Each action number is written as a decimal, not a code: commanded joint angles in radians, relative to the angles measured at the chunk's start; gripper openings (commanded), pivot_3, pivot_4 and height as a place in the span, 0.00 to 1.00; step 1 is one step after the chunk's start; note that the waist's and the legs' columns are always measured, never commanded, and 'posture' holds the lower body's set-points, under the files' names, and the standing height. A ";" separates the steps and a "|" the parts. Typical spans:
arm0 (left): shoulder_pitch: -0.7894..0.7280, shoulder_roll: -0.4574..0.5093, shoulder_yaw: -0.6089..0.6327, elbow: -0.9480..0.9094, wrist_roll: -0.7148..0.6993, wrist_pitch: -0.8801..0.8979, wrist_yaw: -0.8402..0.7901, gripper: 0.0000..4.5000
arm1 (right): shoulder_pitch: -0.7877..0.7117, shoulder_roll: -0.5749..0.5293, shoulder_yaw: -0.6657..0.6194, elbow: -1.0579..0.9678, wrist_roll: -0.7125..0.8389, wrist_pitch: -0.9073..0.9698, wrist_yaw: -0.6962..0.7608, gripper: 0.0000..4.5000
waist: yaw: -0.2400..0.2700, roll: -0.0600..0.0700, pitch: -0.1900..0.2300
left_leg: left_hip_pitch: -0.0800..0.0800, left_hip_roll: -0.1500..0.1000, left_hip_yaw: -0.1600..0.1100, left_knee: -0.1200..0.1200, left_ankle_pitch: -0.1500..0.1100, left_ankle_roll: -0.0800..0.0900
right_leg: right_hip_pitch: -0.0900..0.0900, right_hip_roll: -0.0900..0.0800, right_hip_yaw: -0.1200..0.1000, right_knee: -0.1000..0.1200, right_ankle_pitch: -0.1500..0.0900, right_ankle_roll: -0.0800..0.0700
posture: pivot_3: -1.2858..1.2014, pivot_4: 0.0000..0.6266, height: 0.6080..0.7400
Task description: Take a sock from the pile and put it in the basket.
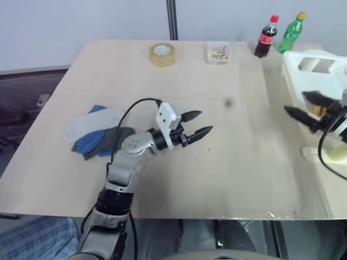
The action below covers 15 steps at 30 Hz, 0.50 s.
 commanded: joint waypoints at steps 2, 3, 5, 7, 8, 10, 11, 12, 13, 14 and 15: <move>0.050 0.034 0.040 -0.105 0.020 0.017 0.064 0.72 | 0.132 0.054 0.020 -0.225 0.038 0.013 -0.002 1.00 | 0.007 0.000 0.000 | 0.001 0.000 -0.001 0.000 0.000 0.000 | 0.000 0.000 -0.001 0.001 0.000 0.000 | 0.52 0.24 1.00; 0.062 0.041 0.053 -0.114 0.021 0.022 0.078 0.72 | 0.157 0.055 0.033 -0.250 0.035 0.016 0.009 1.00 | 0.008 0.000 0.000 | 0.001 0.000 -0.001 0.001 0.000 0.000 | 0.000 0.000 -0.001 0.002 0.000 0.000 | 0.52 0.24 1.00; 0.090 0.053 0.069 -0.135 0.020 0.034 0.099 0.72 | 0.203 0.052 0.054 -0.284 0.027 0.023 0.025 1.00 | 0.006 0.000 0.000 | 0.001 0.000 -0.002 0.002 0.000 0.000 | 0.000 0.001 -0.002 0.004 0.000 0.000 | 0.52 0.24 1.00; 0.147 0.074 0.086 -0.165 0.029 0.049 0.122 0.72 | 0.269 0.052 0.071 -0.296 -0.004 0.001 0.046 1.00 | 0.006 0.000 0.000 | 0.002 0.000 -0.002 0.003 0.000 0.000 | 0.000 0.001 -0.001 0.006 0.000 0.000 | 0.52 0.24 1.00; 0.177 0.080 0.099 -0.179 0.029 0.059 0.138 0.72 | 0.297 0.058 0.073 -0.294 -0.018 -0.013 0.049 1.00 | 0.006 0.000 0.000 | 0.002 -0.001 -0.002 0.004 0.000 0.000 | 0.001 0.001 -0.001 0.007 0.000 0.000 | 0.52 0.24 1.00; 0.251 0.097 0.124 -0.216 0.024 0.073 0.157 0.72 | 0.358 0.068 0.071 -0.280 -0.048 -0.051 0.066 1.00 | 0.005 0.000 0.000 | 0.003 0.000 -0.002 0.004 0.000 0.000 | 0.001 0.002 -0.001 0.007 0.000 0.000 | 0.52 0.24 1.00; 0.291 0.107 0.133 -0.235 0.024 0.077 0.163 0.72 | 0.387 0.069 0.069 -0.270 -0.059 -0.072 0.083 1.00 | 0.004 0.000 0.000 | 0.003 0.000 -0.002 0.004 0.000 0.000 | 0.001 0.002 -0.001 0.007 0.000 0.000 | 0.52 0.24 1.00; 0.327 0.115 0.140 -0.249 0.025 0.076 0.166 0.72 | 0.412 0.070 0.067 -0.263 -0.070 -0.090 0.094 1.00 | 0.004 0.000 0.000 | 0.003 0.000 -0.002 0.004 0.000 0.000 | 0.001 0.002 -0.001 0.007 0.000 0.000 | 0.52 0.24 1.00; 0.357 0.123 0.146 -0.260 0.023 0.078 0.169 0.72 | 0.431 0.071 0.065 -0.256 -0.078 -0.104 0.101 1.00 | 0.004 0.000 0.000 | 0.003 0.000 -0.002 0.004 0.000 0.000 | 0.001 0.001 -0.001 0.007 0.000 0.000 | 0.52 0.24 1.00; 0.388 0.130 0.152 -0.271 0.025 0.076 0.173 0.72 | 0.450 0.073 0.058 -0.247 -0.082 -0.121 0.114 1.00 | 0.005 0.000 0.000 | 0.003 0.000 -0.002 0.004 0.000 0.000 | 0.001 0.001 -0.001 0.008 0.000 0.000 | 0.52 0.24 1.00; 0.415 0.136 0.158 -0.281 0.029 0.071 0.177 0.72 | 0.465 0.073 0.051 -0.238 -0.087 -0.136 0.123 1.00 | 0.005 0.000 0.000 | 0.003 0.000 -0.002 0.005 0.000 0.000 | 0.002 0.001 -0.001 0.008 0.000 0.000 | 0.52 0.24 1.00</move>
